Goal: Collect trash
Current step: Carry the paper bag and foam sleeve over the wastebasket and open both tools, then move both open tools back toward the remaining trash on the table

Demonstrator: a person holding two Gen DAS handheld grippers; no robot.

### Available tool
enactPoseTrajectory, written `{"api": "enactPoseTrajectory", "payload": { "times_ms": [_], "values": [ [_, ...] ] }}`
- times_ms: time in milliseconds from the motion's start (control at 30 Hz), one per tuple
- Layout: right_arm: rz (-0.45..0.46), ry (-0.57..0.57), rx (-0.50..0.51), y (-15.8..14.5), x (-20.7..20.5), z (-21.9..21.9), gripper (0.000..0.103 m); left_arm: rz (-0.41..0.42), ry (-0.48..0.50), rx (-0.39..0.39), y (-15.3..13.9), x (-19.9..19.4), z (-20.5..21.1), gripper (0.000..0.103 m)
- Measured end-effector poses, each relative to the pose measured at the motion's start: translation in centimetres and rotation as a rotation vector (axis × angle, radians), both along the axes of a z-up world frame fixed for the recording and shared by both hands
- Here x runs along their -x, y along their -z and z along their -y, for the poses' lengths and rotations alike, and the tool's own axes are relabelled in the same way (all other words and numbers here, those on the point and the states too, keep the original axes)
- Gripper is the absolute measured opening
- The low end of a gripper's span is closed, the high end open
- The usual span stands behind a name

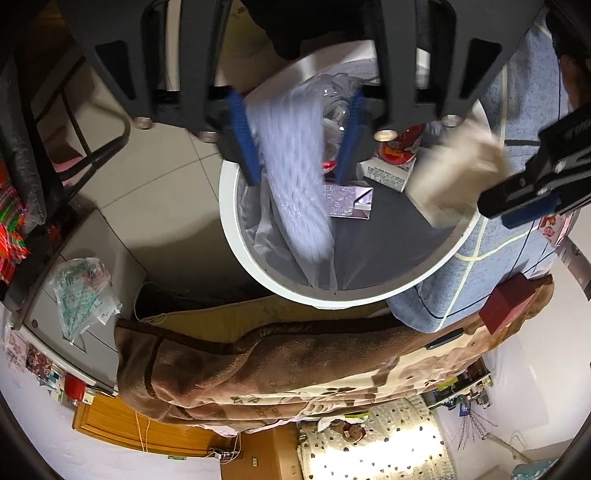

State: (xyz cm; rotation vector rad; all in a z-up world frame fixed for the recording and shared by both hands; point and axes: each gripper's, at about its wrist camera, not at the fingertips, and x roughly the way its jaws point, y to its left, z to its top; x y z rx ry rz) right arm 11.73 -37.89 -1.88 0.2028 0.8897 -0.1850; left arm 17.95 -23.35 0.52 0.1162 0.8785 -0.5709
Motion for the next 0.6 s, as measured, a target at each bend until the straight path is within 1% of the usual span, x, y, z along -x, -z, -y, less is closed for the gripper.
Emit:
{"api": "enactPoseTrajectory", "payload": {
  "times_ms": [33,267,600],
  "values": [
    [0.002,-0.002,0.000,0.0,0.1,0.0,0.057,-0.001,-0.001,0.003,0.0,0.0,-0.1,0.062],
    [0.003,-0.001,0.010,0.0,0.2,-0.5,0.057,0.005,-0.012,0.010,-0.4,0.3,-0.9,0.062],
    [0.044,-0.003,0.013,-0.8,1.1,-1.8,0.057,0.031,-0.043,0.041,-1.3,1.6,-3.7,0.062]
  ]
}}
